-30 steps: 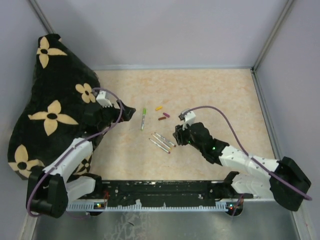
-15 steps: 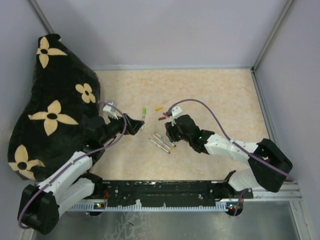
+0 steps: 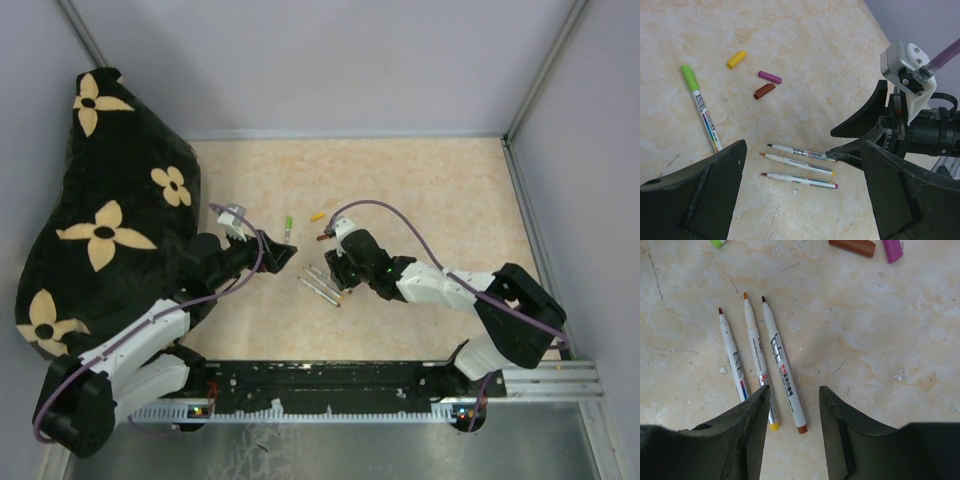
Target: Insert the pens into the pen caps
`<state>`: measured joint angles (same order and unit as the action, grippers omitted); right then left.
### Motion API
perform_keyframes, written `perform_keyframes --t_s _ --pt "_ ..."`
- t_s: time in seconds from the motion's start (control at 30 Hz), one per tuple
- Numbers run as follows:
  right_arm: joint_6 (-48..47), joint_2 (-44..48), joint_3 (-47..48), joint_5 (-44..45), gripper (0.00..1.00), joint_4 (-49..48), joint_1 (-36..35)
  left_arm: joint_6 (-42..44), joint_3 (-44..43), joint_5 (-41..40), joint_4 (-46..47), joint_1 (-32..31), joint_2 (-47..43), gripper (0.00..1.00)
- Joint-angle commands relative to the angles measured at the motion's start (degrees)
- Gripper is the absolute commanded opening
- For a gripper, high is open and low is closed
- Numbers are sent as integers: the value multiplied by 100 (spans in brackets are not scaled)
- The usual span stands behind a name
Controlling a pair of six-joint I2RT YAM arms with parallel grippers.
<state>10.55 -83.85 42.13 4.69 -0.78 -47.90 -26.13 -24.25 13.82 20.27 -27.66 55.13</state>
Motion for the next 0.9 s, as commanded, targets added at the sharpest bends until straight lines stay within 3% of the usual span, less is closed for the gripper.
perform_keyframes --t_s 0.0,0.87 --pt "-44 -105 313 -38 44 -11 -55 -19 -22 -135 214 -61 16 98" --pt "-31 -404 267 143 39 11 -134 -28 46 -324 188 -117 -79 99"
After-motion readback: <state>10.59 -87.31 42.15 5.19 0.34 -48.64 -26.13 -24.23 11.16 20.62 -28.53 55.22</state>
